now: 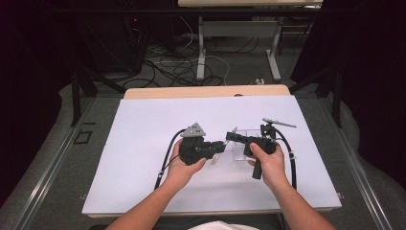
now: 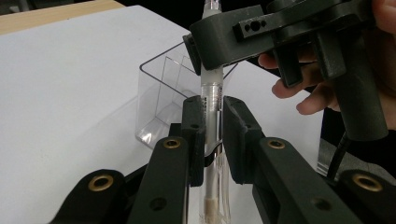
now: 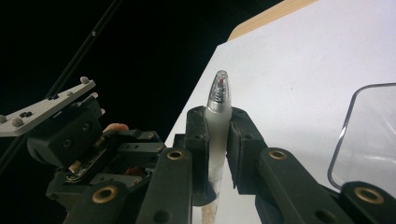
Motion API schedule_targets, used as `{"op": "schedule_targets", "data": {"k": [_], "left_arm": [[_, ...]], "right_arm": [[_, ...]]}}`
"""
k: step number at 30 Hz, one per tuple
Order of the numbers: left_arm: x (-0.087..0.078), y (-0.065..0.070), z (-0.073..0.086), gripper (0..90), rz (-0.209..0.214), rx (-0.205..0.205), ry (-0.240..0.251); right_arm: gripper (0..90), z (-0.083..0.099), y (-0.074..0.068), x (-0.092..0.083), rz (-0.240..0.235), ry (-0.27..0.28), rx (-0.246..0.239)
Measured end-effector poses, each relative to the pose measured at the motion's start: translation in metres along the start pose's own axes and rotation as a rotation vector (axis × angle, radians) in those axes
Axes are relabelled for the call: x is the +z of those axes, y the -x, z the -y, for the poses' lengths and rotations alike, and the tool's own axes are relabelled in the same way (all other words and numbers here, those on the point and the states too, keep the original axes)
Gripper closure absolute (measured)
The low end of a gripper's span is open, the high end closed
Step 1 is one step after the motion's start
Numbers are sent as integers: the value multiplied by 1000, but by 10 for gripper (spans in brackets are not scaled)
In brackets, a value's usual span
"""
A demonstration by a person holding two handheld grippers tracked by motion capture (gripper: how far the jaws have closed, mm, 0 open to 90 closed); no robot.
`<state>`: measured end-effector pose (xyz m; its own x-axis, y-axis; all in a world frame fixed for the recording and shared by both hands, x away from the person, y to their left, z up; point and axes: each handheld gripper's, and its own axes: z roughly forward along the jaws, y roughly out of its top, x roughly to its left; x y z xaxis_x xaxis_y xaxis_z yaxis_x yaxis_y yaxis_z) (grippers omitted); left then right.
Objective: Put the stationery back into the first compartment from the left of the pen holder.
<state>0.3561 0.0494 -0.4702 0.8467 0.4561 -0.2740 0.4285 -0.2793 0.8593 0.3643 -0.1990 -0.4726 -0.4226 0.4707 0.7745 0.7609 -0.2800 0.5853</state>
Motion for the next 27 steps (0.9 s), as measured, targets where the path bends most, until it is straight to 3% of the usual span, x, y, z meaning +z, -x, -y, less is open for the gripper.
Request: {"op": "schedule_targets", "data": {"k": [6, 11, 14, 16, 21, 27], "left_arm": [[1, 0, 0, 792, -9, 5, 2], [0, -1, 0, 726, -23, -10, -3], [-1, -3, 0, 702, -27, -14, 10], [-3, -4, 0, 682, -34, -14, 17], [-8, -7, -2, 631, -72, -4, 30], [-14, -12, -4, 572, -113, -20, 41]], "right_arm": [[797, 0, 0, 0, -3, 0, 6], [797, -1, -2, -1, 3, 0, -8], [797, -2, -2, -1, 10, 15, -48], [797, -3, -4, -2, 24, 36, -30], [797, -7, -3, -9, 37, 61, -69], [797, -14, -3, -18, 48, 111, -67]]}}
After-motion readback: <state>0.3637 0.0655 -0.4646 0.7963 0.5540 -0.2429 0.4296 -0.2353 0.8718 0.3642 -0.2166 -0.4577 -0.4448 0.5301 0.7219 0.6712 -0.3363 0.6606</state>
